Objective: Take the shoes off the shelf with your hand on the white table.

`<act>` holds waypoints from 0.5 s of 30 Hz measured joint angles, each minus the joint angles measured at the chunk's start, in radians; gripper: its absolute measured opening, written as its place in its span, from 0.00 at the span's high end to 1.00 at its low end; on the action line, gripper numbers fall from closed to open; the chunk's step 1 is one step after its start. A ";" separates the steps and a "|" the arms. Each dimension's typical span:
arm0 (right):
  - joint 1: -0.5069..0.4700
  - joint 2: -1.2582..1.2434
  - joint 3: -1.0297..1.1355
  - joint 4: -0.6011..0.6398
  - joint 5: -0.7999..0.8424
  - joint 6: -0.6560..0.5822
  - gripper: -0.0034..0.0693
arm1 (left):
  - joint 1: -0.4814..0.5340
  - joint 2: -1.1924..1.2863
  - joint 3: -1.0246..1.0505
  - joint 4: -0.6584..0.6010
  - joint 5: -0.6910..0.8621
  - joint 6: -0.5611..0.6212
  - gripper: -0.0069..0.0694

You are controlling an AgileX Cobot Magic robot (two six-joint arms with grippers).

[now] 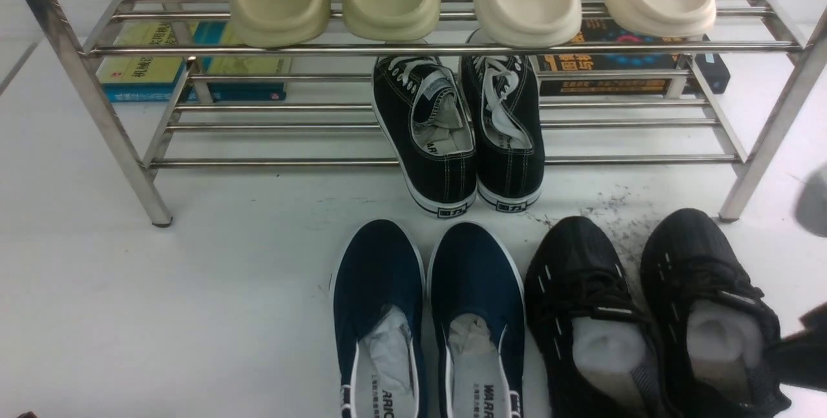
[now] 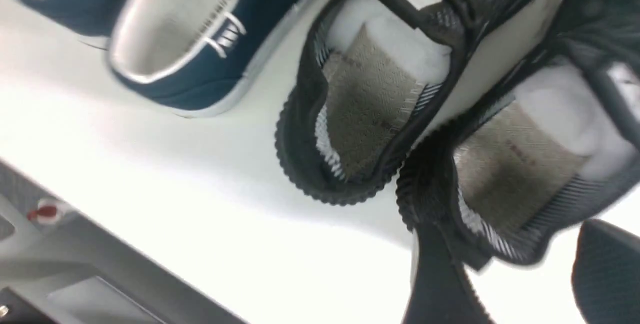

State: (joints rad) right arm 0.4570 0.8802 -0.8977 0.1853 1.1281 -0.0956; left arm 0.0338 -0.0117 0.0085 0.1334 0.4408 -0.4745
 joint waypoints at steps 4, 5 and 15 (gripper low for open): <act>0.000 -0.149 0.003 -0.011 0.027 0.034 0.48 | 0.000 0.000 0.000 0.000 0.000 0.000 0.59; 0.000 -0.245 0.021 -0.014 0.016 0.054 0.56 | 0.000 0.000 0.000 0.000 0.000 0.000 0.59; 0.000 -0.566 0.407 -0.008 -0.482 0.060 0.97 | 0.000 0.000 0.000 0.000 0.000 0.000 0.59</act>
State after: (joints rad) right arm 0.4570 0.3147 -0.4902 0.1774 0.6463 -0.0355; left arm 0.0338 -0.0117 0.0085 0.1334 0.4408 -0.4745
